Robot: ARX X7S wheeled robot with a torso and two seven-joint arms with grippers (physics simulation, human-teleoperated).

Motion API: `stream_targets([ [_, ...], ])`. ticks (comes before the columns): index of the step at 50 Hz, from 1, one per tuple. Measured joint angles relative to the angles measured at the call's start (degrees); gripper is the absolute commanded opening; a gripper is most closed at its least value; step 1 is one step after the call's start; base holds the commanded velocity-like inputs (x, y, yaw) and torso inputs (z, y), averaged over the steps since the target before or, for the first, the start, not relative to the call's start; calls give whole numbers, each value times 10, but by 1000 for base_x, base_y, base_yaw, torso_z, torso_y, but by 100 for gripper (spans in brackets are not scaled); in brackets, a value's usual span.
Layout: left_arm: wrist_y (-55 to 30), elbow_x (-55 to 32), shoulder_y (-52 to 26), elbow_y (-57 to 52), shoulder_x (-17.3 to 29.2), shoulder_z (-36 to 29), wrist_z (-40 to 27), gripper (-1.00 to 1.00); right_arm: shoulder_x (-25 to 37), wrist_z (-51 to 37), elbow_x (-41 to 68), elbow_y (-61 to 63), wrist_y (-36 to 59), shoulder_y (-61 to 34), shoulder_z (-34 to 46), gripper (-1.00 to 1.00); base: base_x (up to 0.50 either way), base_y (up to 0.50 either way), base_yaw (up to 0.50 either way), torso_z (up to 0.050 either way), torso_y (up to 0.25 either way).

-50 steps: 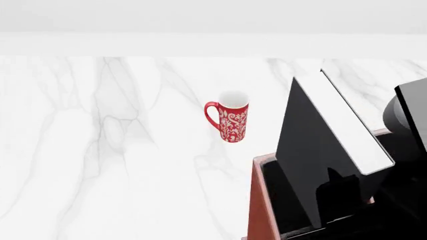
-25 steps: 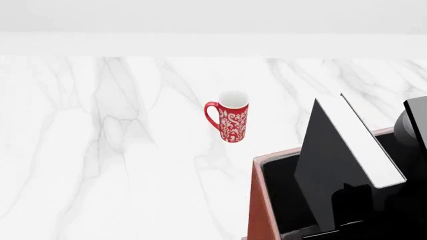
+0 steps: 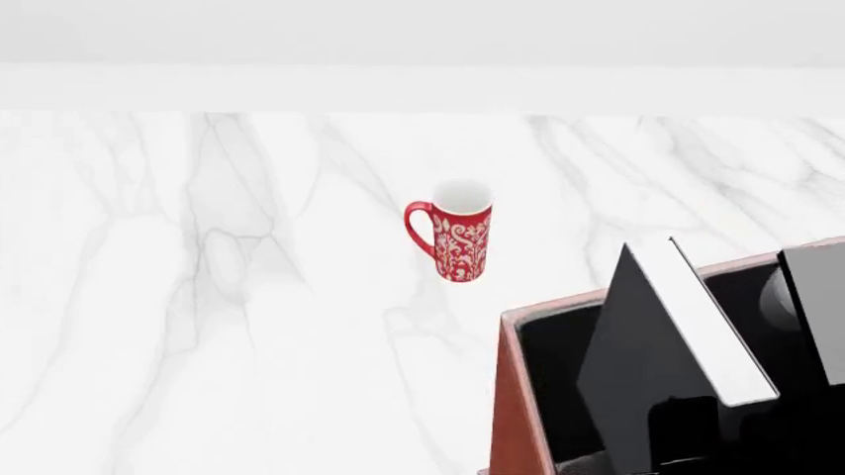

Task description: Pick up the book and place it in the left compartment of the caddy.

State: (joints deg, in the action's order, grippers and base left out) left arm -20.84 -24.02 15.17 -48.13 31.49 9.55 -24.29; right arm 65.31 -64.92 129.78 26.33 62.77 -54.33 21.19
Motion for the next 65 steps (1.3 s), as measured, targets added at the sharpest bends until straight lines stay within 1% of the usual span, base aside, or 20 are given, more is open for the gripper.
stream_targets([
  [20,1,0,-1,1,2,-2,-1,100,-13,80,-133,2,-28,106,-42,-100,0,0,0,1,2],
  [36,2,-1,1,0,4,-3,-3,100,-31,128,-231,1,-48,168,-50,-100,0,0,0,0,1],
  [65,3,1,2,-1,6,-7,-5,100,-70,182,-353,-13,-62,214,-21,-100,0,0,0,0,1],
])
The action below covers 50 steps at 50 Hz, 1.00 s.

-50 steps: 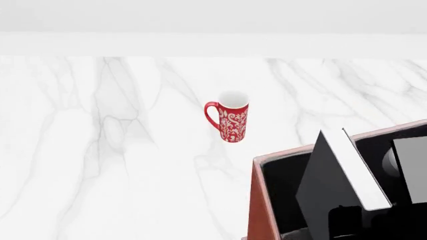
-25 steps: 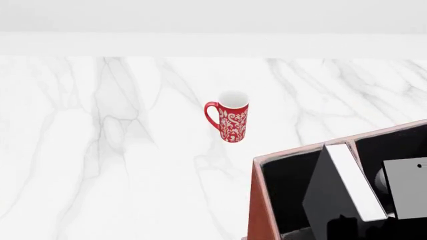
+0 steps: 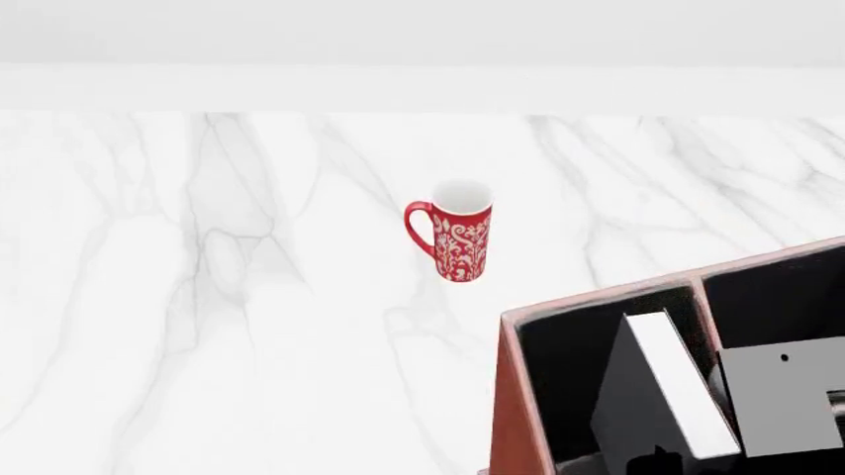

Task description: Pick up the book and place it in the left compartment of the caddy.

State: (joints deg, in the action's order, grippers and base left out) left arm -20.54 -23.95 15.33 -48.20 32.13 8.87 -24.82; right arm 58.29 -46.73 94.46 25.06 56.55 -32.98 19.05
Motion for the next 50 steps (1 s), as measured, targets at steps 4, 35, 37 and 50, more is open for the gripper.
stream_targets([
  [4,0,0,0,0,0,0,0,100,-7,8,-15,-8,-1,2,7,-100,0,0,0,0,0],
  [35,3,-3,0,1,2,1,-4,100,-29,46,-79,-25,-15,23,35,-100,0,0,0,0,1],
  [37,3,-3,0,1,2,0,-4,100,-31,49,-84,-26,-16,25,37,-100,0,0,0,0,0],
  [50,4,-4,1,0,3,1,-5,100,-39,58,-108,-32,-22,33,51,-100,0,0,0,1,2],
])
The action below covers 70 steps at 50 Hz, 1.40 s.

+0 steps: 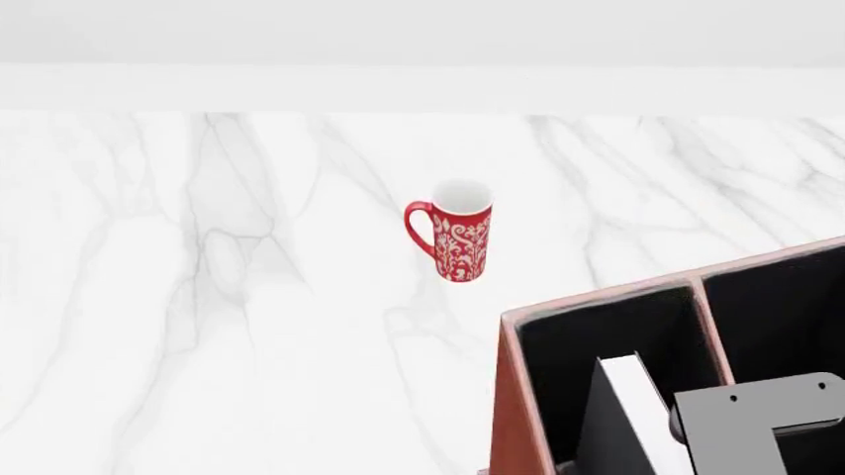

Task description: Pick up the book and place it in the left compartment of the caddy.

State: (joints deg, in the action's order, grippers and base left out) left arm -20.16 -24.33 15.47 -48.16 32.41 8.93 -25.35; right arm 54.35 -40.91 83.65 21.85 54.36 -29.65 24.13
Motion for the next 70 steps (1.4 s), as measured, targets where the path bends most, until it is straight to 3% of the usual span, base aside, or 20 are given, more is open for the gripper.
stream_targets([
  [70,3,-3,2,-1,6,-2,-7,100,-27,24,-53,-33,-16,13,37,-100,0,0,0,0,1],
])
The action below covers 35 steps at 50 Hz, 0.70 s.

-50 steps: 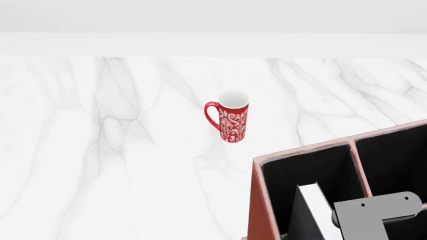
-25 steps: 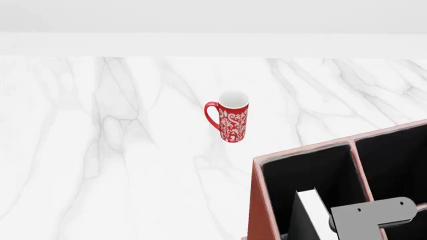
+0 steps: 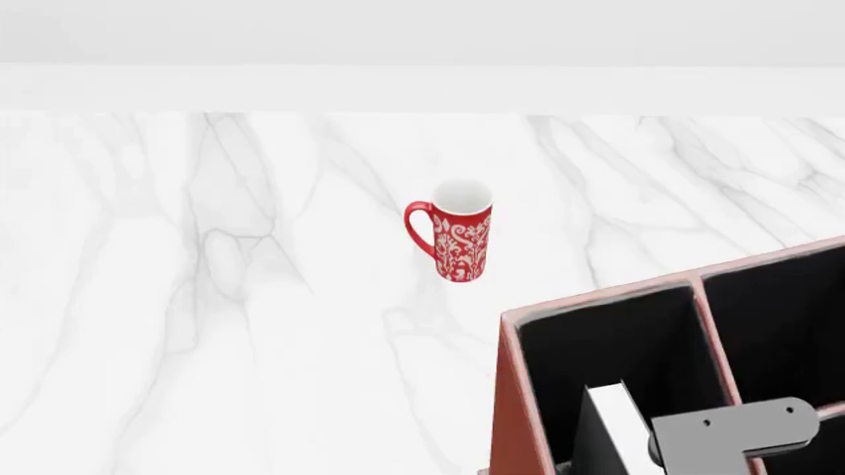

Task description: Pick up the book and place it in the left compartment of the caddy.

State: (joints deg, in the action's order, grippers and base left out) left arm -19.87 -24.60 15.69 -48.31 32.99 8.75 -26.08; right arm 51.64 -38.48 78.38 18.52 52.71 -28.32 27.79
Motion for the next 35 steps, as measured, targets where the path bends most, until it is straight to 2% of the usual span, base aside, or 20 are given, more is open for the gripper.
stream_targets([
  [25,1,0,1,0,2,-1,-2,100,-2,5,-6,-7,-7,2,3,-100,0,0,0,0,1],
  [26,1,0,1,0,2,-1,-2,100,-2,6,-6,-7,-8,2,2,100,0,0,0,0,0],
  [35,1,-1,1,-1,3,-1,-4,100,-2,14,-27,-6,-11,-3,-5,100,0,0,0,0,0],
])
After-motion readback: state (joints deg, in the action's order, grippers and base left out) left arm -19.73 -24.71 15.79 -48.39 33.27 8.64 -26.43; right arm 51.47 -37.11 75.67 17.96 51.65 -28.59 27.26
